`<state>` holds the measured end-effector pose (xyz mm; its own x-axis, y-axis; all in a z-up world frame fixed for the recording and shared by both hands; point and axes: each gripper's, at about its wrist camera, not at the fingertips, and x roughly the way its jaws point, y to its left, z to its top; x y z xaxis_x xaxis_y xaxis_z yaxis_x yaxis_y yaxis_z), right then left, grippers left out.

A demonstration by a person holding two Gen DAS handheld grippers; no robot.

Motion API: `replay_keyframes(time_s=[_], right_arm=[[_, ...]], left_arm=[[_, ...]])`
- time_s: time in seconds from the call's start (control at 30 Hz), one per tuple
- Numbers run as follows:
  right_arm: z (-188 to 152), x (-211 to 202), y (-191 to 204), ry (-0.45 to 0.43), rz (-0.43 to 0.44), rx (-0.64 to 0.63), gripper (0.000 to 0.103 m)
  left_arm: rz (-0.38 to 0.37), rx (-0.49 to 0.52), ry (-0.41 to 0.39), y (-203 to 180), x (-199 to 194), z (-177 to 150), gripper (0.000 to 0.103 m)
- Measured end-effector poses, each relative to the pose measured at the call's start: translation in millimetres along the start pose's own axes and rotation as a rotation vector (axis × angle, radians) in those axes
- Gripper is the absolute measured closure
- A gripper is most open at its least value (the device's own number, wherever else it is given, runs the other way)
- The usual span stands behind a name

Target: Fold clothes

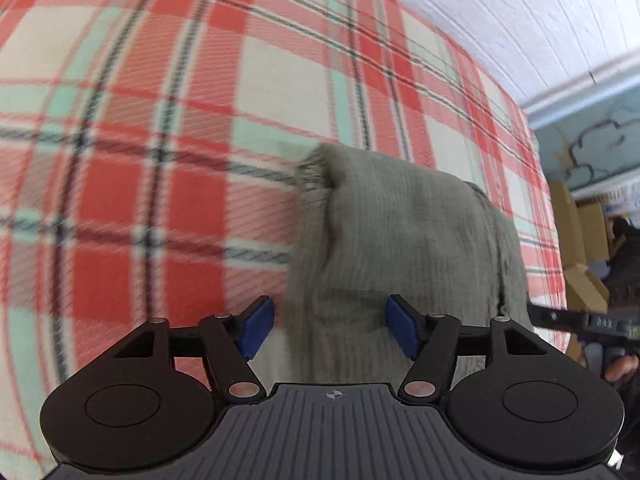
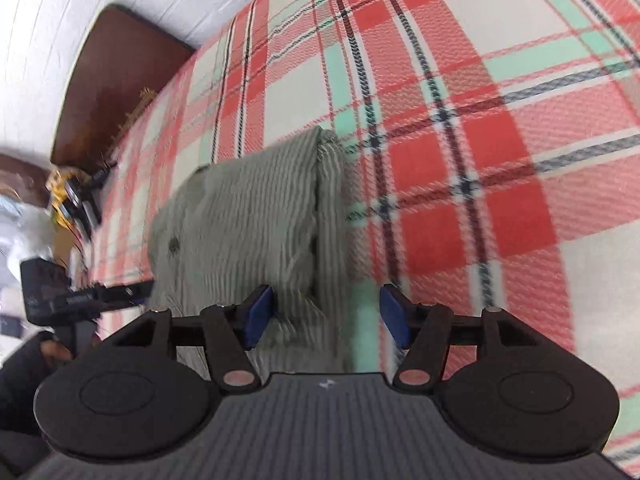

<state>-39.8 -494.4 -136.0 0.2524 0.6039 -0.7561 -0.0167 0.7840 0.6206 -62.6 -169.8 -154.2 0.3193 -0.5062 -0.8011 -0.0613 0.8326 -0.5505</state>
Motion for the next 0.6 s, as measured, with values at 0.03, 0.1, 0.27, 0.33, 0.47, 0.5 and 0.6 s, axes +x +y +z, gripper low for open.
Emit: replay_keyframes(time_s=[0.03, 0.1, 0.27, 0.33, 0.47, 0.5, 0.6], right_arm=[[3, 4, 1, -0.002, 0.013, 0.008, 0.038], [8, 12, 5, -0.003, 0.029, 0.012, 0.039], [9, 22, 11, -0.007, 0.030, 0.005, 0.041], [8, 22, 9, -0.009, 0.034, 0.039, 0.057], [3, 17, 16, -0.013, 0.070, 0.070, 0.083], [1, 14, 17, -0.025, 0.077, 0.087, 0.083], [-6, 0, 19, -0.068, 0.102, 0.148, 0.085]], left_arm=[[-0.007, 0.004, 0.003, -2, 3, 2, 0.024], [-0.022, -0.008, 0.000, -6, 7, 6, 0.024], [-0.025, 0.000, -0.006, -11, 12, 4, 0.024], [-0.022, -0.004, -0.013, -13, 12, 4, 0.036], [-0.014, 0.047, -0.017, -27, 8, 9, 0.082], [-0.012, 0.060, -0.018, -30, 7, 10, 0.083], [-0.029, 0.081, -0.039, -35, 0, 29, 0.084]])
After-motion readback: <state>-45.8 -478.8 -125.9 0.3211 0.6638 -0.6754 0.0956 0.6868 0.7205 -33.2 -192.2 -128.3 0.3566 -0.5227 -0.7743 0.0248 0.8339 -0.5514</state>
